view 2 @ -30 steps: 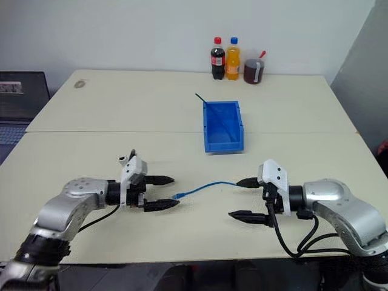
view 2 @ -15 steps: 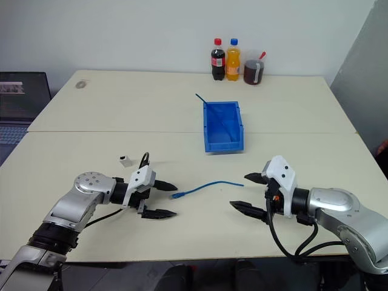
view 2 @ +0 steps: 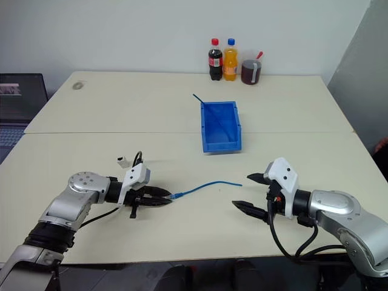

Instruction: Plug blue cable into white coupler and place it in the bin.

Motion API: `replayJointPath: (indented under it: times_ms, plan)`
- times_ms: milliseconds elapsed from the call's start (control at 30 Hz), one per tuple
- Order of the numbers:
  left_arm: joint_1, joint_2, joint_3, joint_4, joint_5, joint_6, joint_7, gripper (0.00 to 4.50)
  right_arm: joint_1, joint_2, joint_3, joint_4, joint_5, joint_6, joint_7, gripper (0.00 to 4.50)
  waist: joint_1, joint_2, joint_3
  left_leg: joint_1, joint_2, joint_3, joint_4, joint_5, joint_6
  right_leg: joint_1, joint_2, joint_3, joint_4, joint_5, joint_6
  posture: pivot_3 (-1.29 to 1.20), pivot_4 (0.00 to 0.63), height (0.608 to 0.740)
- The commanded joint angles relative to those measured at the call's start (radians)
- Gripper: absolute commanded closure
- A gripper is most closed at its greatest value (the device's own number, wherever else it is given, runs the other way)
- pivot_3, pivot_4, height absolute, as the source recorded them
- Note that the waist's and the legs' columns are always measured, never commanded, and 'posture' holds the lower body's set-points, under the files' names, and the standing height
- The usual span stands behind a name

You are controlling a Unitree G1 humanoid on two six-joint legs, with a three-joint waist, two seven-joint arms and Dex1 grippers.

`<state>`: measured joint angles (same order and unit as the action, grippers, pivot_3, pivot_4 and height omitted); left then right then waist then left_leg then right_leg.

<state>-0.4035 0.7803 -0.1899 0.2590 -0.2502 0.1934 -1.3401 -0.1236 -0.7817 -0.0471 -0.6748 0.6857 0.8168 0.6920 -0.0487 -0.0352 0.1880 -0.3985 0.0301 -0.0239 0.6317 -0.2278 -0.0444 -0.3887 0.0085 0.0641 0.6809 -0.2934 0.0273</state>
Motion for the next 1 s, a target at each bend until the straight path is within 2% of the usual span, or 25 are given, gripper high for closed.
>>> replayJointPath:
  times_ms: [33,200,300,433,500,633,833,1000]
  plan:
    - [0.045,0.018,-0.031,-0.002,0.045,0.026,-0.010,4.26,-0.028,0.011,0.017,0.018,-0.013,-0.032,0.018,0.00,-0.001,0.000,0.000,0.000,0.000,0.000,0.000,0.000,0.000,0.000,0.000,0.000,0.000,0.000,0.000,0.00,0.150,0.740]
    - [0.041,-0.016,-0.003,-0.051,0.001,0.095,0.023,4.28,-0.056,0.030,0.036,0.049,-0.017,-0.038,0.012,0.00,-0.001,0.001,-0.001,0.000,0.000,0.000,0.000,0.000,0.000,0.000,0.000,0.001,0.000,0.000,0.000,0.00,0.150,0.740]
    - [-0.021,-0.074,0.135,-0.191,-0.307,0.582,0.105,4.28,-0.093,0.105,0.027,0.068,0.067,0.060,-0.063,0.00,0.001,0.001,0.000,-0.001,0.000,0.000,0.001,0.000,0.000,0.000,-0.001,0.000,0.001,0.000,0.000,0.00,0.150,0.740]
    - [-0.030,-0.118,0.262,-0.332,-0.576,0.933,0.192,4.28,-0.120,0.183,0.009,0.104,0.199,0.193,-0.110,0.00,0.000,-0.001,0.001,-0.006,0.002,-0.002,0.007,0.000,0.000,-0.001,-0.001,-0.005,0.001,0.000,0.001,0.00,0.150,0.740]
    - [-0.024,-0.155,0.323,-0.383,-0.685,1.049,0.260,4.28,-0.127,0.209,0.015,0.132,0.244,0.246,-0.121,0.00,0.000,0.000,0.001,-0.006,0.004,-0.003,0.008,0.000,0.000,0.000,-0.001,-0.005,0.001,0.000,0.001,0.00,0.150,0.740]
    - [0.001,-0.245,0.417,-0.434,-0.809,1.164,0.417,4.28,-0.175,0.266,0.003,0.217,0.353,0.341,-0.139,0.00,0.000,0.000,0.001,-0.005,0.002,-0.004,0.009,0.000,0.000,0.000,-0.002,-0.003,0.001,0.001,0.002,0.00,0.150,0.740]
    - [0.098,-0.271,0.445,-0.520,-0.900,1.198,0.504,4.28,-0.300,0.379,-0.061,0.342,0.603,0.466,-0.260,0.00,-0.007,0.000,0.001,-0.003,0.001,-0.003,0.009,0.000,0.000,0.001,-0.001,0.001,0.002,0.003,0.003,0.00,0.150,0.740]
    - [0.144,-0.286,0.450,-0.557,-0.959,1.191,0.561,4.28,-0.337,0.393,-0.064,0.395,0.774,0.511,-0.358,0.00,-0.002,0.000,0.001,-0.004,0.001,-0.002,0.009,0.000,0.000,0.001,-0.002,0.001,0.001,0.003,0.002,0.00,0.150,0.740]
